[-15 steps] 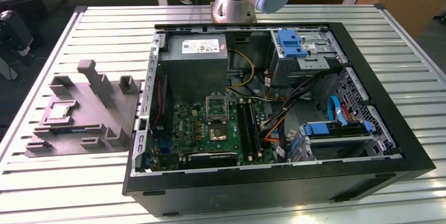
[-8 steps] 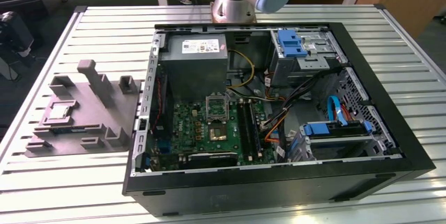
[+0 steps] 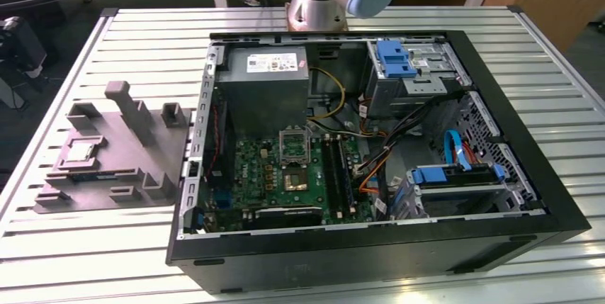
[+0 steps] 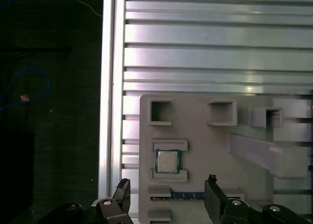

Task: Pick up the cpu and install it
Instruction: 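Pick up the cpu and move it towards the insertion slot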

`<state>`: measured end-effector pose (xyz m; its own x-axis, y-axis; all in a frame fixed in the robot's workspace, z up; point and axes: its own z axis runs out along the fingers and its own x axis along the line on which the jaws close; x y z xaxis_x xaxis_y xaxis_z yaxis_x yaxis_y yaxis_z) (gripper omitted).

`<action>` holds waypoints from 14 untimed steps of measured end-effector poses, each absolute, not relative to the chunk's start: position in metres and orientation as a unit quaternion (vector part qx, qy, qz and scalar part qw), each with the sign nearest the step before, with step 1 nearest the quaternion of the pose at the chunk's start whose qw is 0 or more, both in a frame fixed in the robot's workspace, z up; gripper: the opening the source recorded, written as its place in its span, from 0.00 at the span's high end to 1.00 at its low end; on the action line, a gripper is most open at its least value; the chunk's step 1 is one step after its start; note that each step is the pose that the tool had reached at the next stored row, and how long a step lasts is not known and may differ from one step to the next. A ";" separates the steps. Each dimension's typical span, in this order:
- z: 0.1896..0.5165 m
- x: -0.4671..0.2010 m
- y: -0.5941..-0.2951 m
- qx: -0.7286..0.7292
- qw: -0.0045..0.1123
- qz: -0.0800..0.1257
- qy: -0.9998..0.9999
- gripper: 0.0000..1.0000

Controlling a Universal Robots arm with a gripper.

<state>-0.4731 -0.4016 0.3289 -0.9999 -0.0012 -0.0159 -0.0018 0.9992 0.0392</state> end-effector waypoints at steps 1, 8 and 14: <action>0.329 -0.473 -0.402 -0.001 0.008 0.020 1.000 0.29; 0.327 -0.473 -0.402 -0.002 0.008 0.020 1.000 0.29; 0.327 -0.473 -0.402 -0.002 0.008 0.020 1.000 0.29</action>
